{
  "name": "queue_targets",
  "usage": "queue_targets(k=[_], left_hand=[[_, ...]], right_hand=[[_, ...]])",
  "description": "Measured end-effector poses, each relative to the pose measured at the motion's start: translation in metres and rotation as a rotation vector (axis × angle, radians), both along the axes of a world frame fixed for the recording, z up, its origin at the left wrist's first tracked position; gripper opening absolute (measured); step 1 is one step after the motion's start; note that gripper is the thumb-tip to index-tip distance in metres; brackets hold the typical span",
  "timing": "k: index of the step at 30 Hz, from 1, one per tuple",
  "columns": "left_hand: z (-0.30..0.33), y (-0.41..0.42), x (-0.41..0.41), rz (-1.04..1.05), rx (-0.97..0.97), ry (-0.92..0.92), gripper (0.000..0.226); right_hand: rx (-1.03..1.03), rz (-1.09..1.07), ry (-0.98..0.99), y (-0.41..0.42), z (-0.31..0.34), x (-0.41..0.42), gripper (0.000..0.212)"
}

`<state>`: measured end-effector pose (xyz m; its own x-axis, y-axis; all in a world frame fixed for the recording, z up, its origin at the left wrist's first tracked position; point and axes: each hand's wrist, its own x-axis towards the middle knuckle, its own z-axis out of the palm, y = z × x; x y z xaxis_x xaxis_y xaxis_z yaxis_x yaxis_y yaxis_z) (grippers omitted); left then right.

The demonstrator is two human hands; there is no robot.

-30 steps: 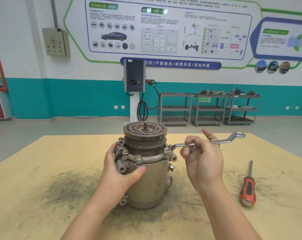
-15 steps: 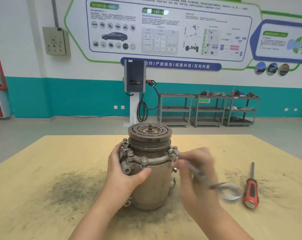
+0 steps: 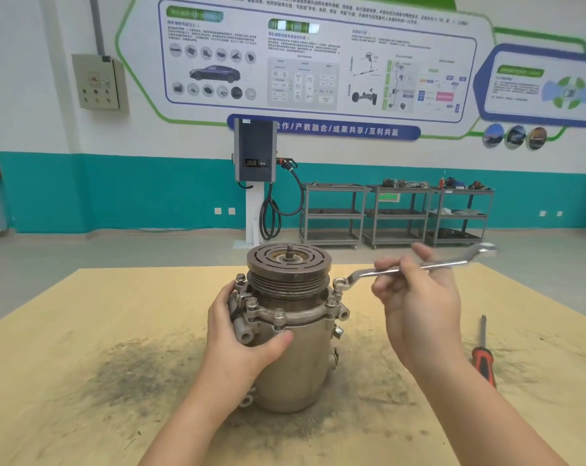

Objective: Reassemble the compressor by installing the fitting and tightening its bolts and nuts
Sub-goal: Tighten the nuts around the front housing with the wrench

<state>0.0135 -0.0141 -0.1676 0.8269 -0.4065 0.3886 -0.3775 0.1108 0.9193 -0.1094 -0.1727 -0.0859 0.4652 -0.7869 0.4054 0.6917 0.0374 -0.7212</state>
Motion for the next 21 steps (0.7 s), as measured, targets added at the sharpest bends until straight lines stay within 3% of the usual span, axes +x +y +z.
queue_targets(k=[2,4,10,13,18,21], left_hand=[[0.001,0.000,-0.001,0.002,0.003,-0.007,0.097],[0.002,0.001,-0.002,-0.002,0.002,-0.009,0.094],[0.002,0.001,-0.001,0.005,0.011,-0.011,0.109],[0.004,0.001,-0.004,0.035,0.034,-0.029,0.111],[0.003,0.000,-0.009,0.117,0.036,-0.087,0.102],[0.004,0.002,-0.010,0.073,0.051,-0.054,0.116]], right_hand=[[0.194,0.148,0.034,-0.009,-0.003,0.005,0.019],[0.259,0.245,0.076,-0.013,-0.007,0.010,0.018],[0.228,0.512,0.254,-0.035,0.002,0.018,0.010],[0.198,0.460,0.231,-0.030,-0.003,0.017,0.010],[0.174,0.320,-0.015,-0.009,-0.025,-0.006,0.013],[-0.063,0.255,-0.059,-0.001,-0.035,-0.024,0.011]])
